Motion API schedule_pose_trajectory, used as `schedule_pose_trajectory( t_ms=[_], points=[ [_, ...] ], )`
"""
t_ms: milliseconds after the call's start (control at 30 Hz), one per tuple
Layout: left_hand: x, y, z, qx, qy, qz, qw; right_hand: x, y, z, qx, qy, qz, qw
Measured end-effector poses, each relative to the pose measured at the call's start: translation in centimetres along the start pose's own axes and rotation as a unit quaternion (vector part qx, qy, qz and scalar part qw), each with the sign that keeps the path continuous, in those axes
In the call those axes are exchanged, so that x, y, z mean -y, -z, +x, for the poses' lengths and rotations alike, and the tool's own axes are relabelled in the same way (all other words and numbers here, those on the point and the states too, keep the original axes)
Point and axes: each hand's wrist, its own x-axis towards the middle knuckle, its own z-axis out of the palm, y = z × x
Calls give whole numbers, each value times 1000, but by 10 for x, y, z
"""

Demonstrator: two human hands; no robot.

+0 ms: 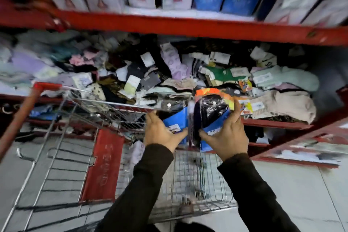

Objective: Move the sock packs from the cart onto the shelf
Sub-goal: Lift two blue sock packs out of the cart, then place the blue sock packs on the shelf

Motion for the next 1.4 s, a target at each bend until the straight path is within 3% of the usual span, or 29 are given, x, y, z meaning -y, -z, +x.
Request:
schedule_pose_trajectory(
  t_ms=[267, 533, 767, 933, 1133, 1300, 1400],
  points=[
    [-100, 90, 13, -138, -150, -80, 976, 56, 103, 47, -172, 119, 69, 975],
    [-201, 120, 74, -203, -275, -166, 925, 90, 162, 132, -303, 183, 107, 929],
    [-249, 92, 139, -176, -276, -192, 925, 96, 143, 214, -301, 122, 57, 944],
    [-252, 68, 160, -142, -235, -118, 954, 99, 129, 227, -280, 72, 22, 957],
    [-245, 70, 158, -100, -272, -124, 949, 97, 121, 213, -259, 92, 68, 959],
    [-173, 79, 130, -128, -332, -176, 918, 94, 90, 151, -310, 136, 174, 925],
    [-86, 67, 108, -131, -336, -147, 921, 86, 37, 100, -239, 159, 190, 939]
  ],
)
